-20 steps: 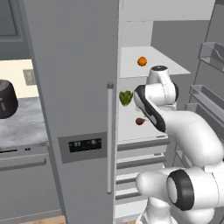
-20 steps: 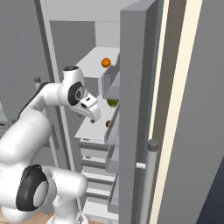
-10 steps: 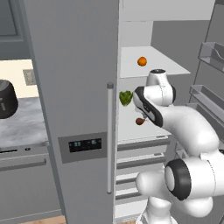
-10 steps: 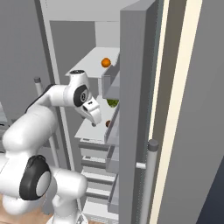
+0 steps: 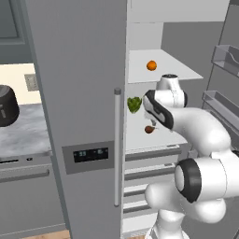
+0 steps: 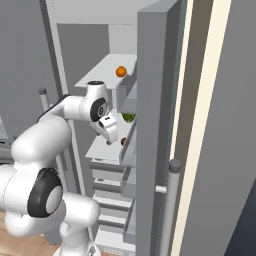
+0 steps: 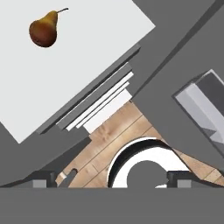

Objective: Pick up the pear and tangerine from the fridge and place one fruit on each plate on the dining counter.

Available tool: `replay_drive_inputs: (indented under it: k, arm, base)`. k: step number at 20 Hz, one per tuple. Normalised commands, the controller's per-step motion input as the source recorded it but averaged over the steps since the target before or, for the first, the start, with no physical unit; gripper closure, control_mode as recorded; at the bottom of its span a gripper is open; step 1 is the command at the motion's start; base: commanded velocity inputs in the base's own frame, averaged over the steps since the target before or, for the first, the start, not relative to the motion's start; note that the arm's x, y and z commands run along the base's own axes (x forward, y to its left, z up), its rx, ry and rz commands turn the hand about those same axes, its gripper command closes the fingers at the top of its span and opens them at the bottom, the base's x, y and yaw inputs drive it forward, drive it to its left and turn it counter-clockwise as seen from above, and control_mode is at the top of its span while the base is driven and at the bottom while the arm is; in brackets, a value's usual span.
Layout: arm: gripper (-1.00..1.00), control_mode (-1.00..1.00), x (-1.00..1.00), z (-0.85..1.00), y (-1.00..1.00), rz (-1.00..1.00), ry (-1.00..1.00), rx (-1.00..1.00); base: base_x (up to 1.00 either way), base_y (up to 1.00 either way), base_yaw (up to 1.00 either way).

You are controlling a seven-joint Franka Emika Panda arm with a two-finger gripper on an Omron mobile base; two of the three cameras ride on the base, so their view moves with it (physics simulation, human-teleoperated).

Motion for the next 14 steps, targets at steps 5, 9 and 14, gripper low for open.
replay_drive_inputs:
  k: [5, 9, 14]
  arm:
    - [-1.00, -1.00, 0.15, -0.05, -0.04, -0.02, 0.03, 0.05]
    - [-1.00, -1.00, 0.17, -0.03, -0.03, -0.02, 0.04, 0.05]
    - [-1.00, -1.00, 0.14, -0.05, -0.06, -0.01, 0.03, 0.06]
  base:
    - [0.00, 0.00, 0.00]
    - [0.00, 0.00, 0.00]
    - [0.00, 0.00, 0.00]
